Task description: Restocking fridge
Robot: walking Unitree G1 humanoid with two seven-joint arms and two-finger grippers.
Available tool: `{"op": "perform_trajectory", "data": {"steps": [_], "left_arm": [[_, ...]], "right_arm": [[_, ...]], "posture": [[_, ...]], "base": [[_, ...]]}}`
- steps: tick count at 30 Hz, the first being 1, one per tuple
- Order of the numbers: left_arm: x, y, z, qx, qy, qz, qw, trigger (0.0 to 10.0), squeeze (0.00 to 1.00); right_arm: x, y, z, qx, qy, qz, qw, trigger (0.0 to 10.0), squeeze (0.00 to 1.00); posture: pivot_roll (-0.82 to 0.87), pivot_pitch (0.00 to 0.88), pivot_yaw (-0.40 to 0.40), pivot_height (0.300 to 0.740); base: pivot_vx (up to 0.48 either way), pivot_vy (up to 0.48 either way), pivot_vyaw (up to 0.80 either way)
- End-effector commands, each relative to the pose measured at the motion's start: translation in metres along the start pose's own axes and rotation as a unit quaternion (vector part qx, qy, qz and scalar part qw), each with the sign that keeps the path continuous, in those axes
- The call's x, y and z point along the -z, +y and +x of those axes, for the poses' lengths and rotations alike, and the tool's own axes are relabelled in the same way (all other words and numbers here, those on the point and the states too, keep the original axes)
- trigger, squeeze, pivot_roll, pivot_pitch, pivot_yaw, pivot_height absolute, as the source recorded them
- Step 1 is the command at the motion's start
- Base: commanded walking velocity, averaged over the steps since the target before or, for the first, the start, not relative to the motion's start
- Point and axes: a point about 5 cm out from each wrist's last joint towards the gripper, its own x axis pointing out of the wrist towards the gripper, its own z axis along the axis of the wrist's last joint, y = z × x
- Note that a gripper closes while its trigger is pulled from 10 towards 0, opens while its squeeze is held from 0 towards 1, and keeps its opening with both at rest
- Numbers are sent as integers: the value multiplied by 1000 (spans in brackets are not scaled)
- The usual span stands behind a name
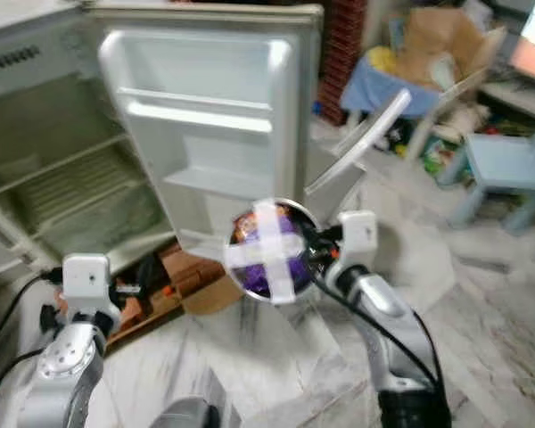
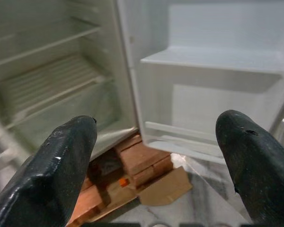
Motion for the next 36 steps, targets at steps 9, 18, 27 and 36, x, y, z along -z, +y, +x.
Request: {"op": "perform_trajectory", "data": {"steps": [9, 18, 27, 36], "left_arm": [[-3, 15, -8, -21, -15, 16, 1000, 10000, 0], [-4, 14, -7, -18, -35, 34, 999, 10000, 0], [-7, 15, -4, -17, -40, 30, 999, 10000, 0], [-9, 12, -4, -6, -45, 36, 998, 10000, 0]], "right_arm": [[6, 20, 10, 10, -25, 38, 999, 10000, 0], [3, 19, 4, 26, -46, 56, 997, 10000, 0], [2, 23, 6, 17, -49, 54, 997, 10000, 0], [2, 24, 9, 21, -49, 62, 997, 10000, 0]], "posture": [[147, 0, -67, 740], [123, 0, -56, 740], [129, 0, -54, 740], [132, 0, -52, 740]], "base": [[0, 37, 800], [0, 449, 425], [0, 458, 0], [104, 413, 520]]}}
